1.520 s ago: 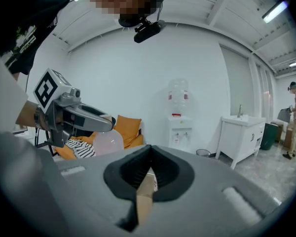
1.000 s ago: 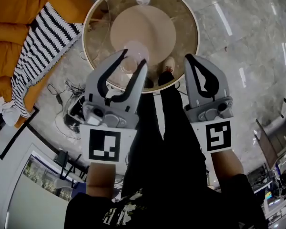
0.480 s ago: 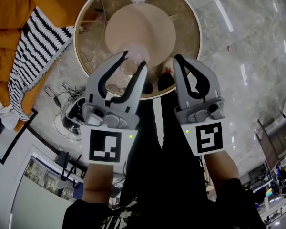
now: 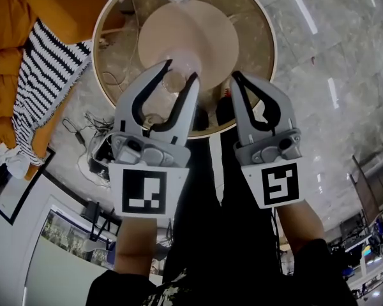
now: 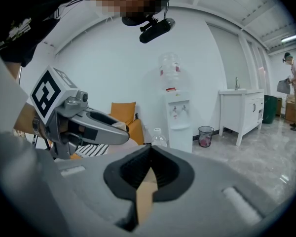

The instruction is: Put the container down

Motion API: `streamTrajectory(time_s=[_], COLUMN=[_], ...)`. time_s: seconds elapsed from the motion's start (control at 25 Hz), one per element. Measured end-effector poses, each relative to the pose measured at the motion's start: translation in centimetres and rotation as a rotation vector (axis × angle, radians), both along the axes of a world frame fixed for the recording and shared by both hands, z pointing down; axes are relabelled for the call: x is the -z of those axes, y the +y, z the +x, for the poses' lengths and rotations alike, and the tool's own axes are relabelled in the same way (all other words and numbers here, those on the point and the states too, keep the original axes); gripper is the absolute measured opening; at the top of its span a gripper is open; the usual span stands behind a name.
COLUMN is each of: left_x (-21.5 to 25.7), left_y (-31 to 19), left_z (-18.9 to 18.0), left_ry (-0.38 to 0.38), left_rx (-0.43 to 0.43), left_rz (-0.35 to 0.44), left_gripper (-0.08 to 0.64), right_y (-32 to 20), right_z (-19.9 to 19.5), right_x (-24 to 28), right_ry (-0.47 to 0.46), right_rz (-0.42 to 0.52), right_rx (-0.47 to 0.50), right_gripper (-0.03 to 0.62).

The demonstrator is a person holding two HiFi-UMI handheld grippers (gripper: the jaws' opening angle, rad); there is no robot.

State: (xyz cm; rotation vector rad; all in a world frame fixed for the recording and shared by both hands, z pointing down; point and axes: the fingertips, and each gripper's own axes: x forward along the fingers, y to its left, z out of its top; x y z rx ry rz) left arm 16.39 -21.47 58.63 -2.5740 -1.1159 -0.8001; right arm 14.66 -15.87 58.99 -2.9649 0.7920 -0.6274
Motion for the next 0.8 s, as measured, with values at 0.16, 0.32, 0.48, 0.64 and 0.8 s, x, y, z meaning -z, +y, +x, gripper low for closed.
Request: streamTrajectory(time_s=[0.16,0.32,0.48,0.64,0.8], left_x=[-1.9,-4.1,-5.7,-7.8,-9.8], left_y=[0.4,1.0,1.2,1.6,2.3], left_z=[0.8,1.9,2.4,3.1,3.8], left_ry=[-0.011,-0.017,-0.032,-0.049,-0.056], left_rx=[-0.007,-0.001,0.008,0.002,-0.006], left_rz=[0.001,0.001,-0.011,-0.010,-0.008], left_gripper=[0.149,0.150,0.149,0.149,0.149], right_y=[0.5,1.3,1.7,2.1,2.5], right_z=[0.8,1.4,1.6,2.6,2.8], right_x=[-1.6,-3.4,-5.0,-6.5,-7.9], right_ry=[-0.008,-0.019,-0.037,-0.040,-0.058], right_rz=[-0.006,-0.023,-0.040,-0.040,-0.037], right_rx=[-0.017,-0.020,-0.036,-0.061,-0.075], right_gripper=[-0.005,-0.005,-0.005,-0.005,-0.005])
